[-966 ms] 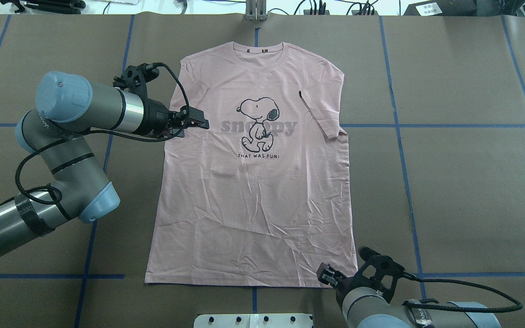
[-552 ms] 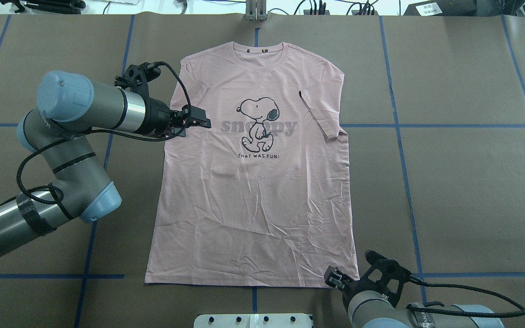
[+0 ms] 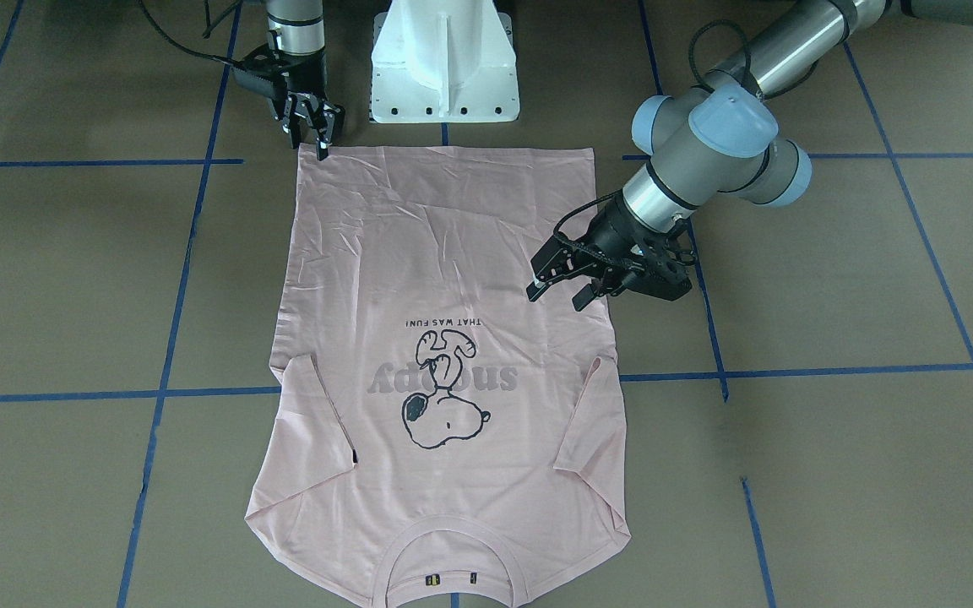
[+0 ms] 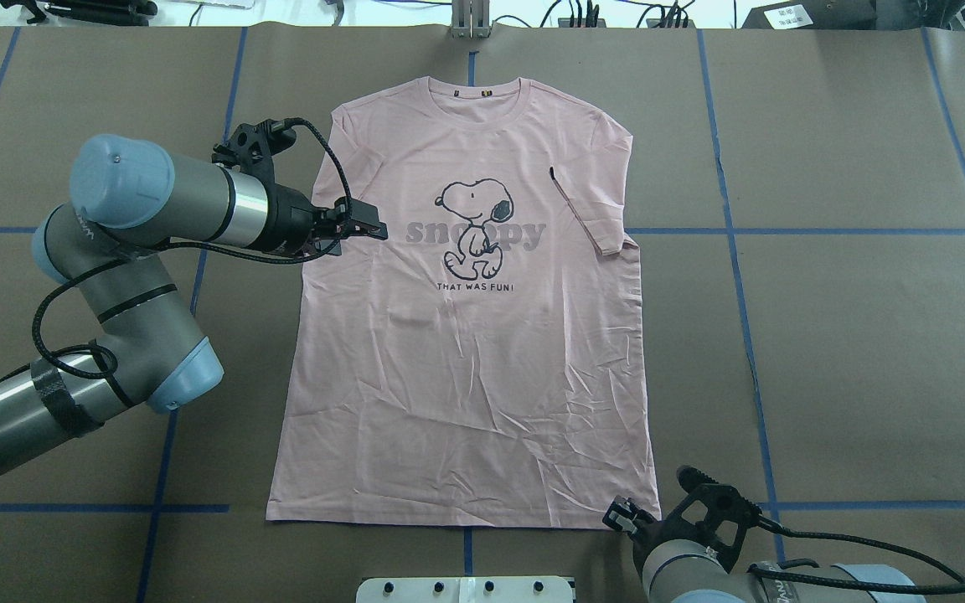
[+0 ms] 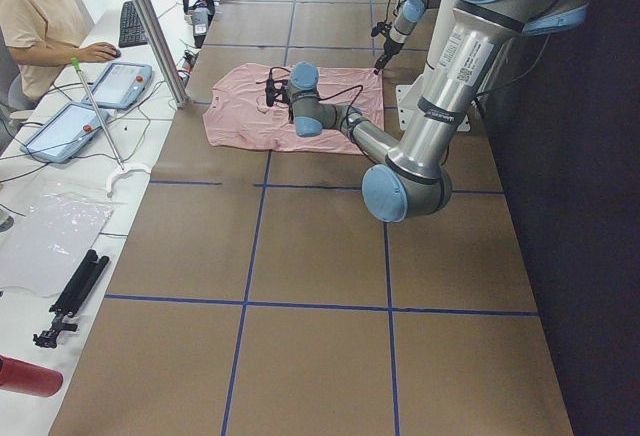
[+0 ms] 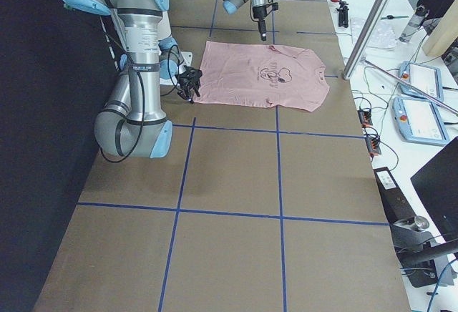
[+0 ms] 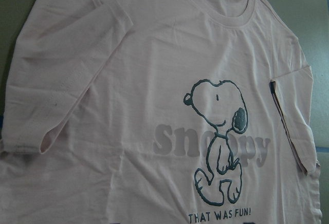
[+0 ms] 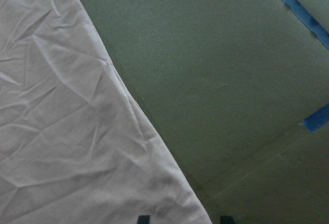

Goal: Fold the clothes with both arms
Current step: 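Move both grippers down to the shirt hem nearest the robot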

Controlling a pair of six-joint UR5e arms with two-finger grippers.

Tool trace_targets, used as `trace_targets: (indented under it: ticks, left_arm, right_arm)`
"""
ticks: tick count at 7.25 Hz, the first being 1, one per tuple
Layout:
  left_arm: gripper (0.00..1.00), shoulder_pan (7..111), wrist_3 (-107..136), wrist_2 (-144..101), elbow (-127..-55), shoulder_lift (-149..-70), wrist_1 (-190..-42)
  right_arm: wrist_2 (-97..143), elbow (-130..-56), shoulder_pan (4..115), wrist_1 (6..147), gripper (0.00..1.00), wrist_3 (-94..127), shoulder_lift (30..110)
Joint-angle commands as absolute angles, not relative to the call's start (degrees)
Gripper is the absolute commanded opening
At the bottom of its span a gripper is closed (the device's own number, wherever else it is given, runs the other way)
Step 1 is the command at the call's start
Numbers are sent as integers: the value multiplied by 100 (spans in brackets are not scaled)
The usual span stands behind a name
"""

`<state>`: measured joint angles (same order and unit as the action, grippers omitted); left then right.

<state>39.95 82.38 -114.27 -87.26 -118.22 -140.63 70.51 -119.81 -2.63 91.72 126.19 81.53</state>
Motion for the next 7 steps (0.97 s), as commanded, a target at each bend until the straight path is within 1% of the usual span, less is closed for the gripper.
trace_targets:
  ticks: [1, 2, 3, 4, 5, 6, 7]
  left_arm:
    - [84, 3990, 8253, -11426, -8684, -11839, -14045]
    - [84, 3990, 8557, -11417, -8710, -11839, -13984]
    - [84, 3990, 8856, -11408, -9023, -11674, -13983]
    - [84, 3755, 9355, -11269, -9470, -11402, -13801]
    - [84, 3135, 9726, -10328, -10110, -11017, -13033]
    - [78, 2555, 10069, -9909, -11230, -10517, -12042]
    - [78, 2036, 10525, -9740, -11728, -10242, -11371]
  right_arm:
    - [7058, -12023, -255, 9176, 0, 12665, 8156]
    - [7049, -12224, -246, 9176, 0, 12943, 8174]
    - [7049, -12260, -255, 9167, 0, 13120, 8174]
    - [7049, -12287, -255, 9167, 0, 13131, 8183]
    - [7058, -12296, -264, 9158, 0, 13322, 8148]
    - [7066, -12339, -255, 9150, 0, 13376, 8130]
    - [7258, -12375, -255, 9141, 0, 13386, 8112]
